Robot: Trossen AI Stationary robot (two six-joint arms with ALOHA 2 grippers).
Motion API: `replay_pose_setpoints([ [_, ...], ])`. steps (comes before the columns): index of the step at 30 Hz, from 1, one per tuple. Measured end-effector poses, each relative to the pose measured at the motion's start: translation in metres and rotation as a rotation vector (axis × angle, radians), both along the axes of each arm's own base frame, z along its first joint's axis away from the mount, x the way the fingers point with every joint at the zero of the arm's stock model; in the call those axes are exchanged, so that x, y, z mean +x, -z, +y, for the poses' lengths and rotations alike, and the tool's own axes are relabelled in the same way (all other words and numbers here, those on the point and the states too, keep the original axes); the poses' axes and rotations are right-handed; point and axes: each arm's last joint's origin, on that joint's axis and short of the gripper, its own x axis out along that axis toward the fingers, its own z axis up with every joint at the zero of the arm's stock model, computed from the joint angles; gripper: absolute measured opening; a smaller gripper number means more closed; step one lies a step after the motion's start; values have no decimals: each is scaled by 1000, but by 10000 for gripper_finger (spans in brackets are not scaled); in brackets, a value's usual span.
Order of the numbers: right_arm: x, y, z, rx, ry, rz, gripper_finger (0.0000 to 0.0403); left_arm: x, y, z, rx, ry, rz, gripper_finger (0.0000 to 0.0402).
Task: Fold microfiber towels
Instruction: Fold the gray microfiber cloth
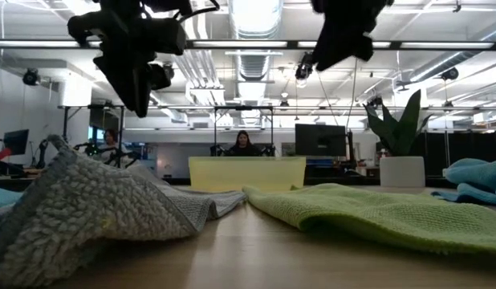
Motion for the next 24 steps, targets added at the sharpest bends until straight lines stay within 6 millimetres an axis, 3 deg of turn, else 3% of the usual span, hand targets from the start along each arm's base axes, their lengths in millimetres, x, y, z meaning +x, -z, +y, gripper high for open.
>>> replay_pose_setpoints([
  [8,39,51,6,74,-40,107,99,-23,-34,-2,-97,-224,-119,109],
  [15,62,86,9,111,-112,224,22,-52,-62,-2,-144,-308,-267,109],
  [24,79,118,7,158,-134,306,9,-67,-68,-2,-138,-314,-306,109],
])
